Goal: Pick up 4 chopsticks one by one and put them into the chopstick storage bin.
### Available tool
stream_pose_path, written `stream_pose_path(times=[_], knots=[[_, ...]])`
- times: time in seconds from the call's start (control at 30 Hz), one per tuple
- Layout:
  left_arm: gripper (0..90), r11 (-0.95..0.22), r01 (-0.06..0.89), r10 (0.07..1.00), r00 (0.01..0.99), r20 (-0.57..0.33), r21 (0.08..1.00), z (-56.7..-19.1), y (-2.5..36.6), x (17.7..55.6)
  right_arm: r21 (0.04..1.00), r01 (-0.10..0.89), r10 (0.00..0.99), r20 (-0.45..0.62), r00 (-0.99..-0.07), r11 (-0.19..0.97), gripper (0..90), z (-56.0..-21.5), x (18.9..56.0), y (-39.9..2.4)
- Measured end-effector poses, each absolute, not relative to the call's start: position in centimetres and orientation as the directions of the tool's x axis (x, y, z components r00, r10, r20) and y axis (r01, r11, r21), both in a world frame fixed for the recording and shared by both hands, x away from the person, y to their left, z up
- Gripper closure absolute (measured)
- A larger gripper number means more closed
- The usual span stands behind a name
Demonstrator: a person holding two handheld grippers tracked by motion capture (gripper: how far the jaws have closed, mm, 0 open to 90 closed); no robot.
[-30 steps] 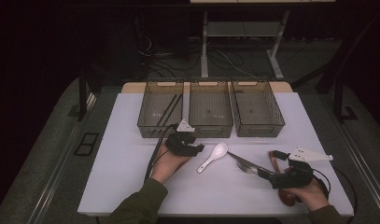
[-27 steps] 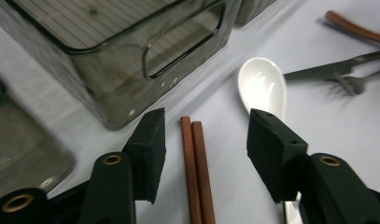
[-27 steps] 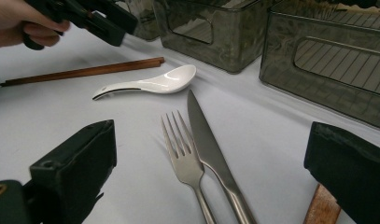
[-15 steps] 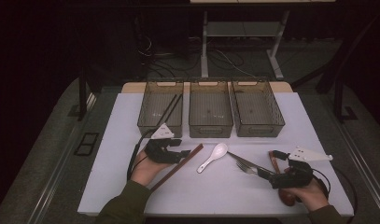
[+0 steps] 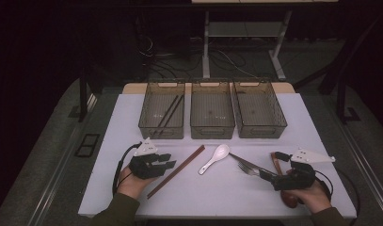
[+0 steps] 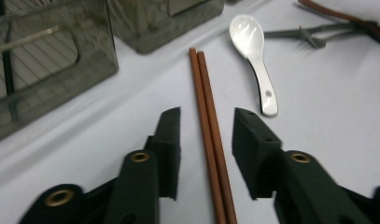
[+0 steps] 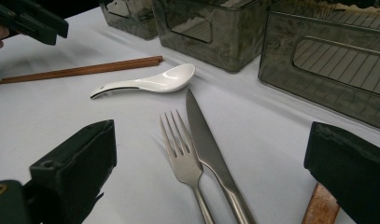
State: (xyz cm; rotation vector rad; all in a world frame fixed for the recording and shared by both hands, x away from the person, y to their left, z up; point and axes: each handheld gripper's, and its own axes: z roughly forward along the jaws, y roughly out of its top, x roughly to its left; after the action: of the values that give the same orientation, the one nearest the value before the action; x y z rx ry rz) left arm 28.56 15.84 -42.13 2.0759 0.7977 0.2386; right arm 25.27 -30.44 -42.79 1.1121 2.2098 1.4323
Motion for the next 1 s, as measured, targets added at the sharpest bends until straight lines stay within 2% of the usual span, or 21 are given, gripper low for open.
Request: stream_pose_path(times=[0.2,0.53,1.0], knots=[[74.8,-0.427,0.482,0.604,0.782,-0.155,0.765,-42.8,15.4,28.7,0.866,0.450,0.728,0.164,-0.666,0.217,2.7,-42.8,25.3,-30.3],[75.5,-0.442,0.514,0.617,0.769,-0.167,0.735,-43.7,14.9,29.3,0.864,0.451,0.726,0.161,-0.669,0.224,2.7,-42.9,25.3,-30.2],[76.8,-0.486,0.509,0.600,0.785,-0.151,0.711,-44.2,14.4,29.6,0.865,0.451,0.727,0.163,-0.667,0.220,2.7,-42.8,25.3,-30.3]])
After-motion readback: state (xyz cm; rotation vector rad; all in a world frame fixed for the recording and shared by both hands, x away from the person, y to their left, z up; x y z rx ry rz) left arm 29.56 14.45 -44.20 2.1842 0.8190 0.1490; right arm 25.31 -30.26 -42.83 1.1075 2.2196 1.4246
